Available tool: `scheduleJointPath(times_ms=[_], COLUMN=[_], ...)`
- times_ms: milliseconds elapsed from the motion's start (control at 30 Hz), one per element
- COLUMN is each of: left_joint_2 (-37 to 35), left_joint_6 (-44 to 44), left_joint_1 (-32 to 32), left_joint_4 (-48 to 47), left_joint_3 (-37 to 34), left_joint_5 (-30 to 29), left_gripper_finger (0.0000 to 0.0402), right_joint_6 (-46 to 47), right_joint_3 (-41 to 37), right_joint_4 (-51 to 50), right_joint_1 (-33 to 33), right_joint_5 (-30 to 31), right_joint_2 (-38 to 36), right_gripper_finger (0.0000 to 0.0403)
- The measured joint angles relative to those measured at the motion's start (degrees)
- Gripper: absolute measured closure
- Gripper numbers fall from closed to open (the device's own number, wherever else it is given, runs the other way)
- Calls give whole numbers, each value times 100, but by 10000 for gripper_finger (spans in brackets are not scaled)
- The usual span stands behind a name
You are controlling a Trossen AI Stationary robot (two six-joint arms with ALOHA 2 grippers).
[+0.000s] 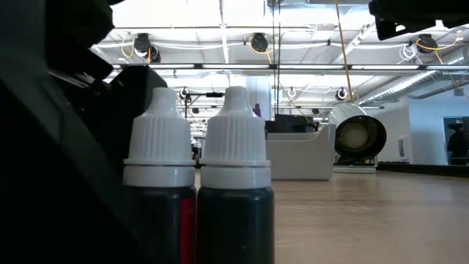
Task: Pick & Place food coloring
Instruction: Put the small red food coloring bottle into the gray bin
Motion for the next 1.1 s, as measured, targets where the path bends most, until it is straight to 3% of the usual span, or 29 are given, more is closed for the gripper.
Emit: scheduleJointPath(times_ms=[533,1100], left_joint_2=[-55,-55], left_joint_6=[48,-31], left_joint_1=[32,52], left_joint_4=[-51,-100], left_joint_3=[162,162], left_joint_5=[313,350], left_gripper_finger=[190,261], right_joint_6=[2,2], right_joint_3=[0,0], right_joint_4=[-1,0], right_joint_1=[0,0], right_joint_5=[1,0], right_joint_2=[0,2], right_gripper_finger=[403,403])
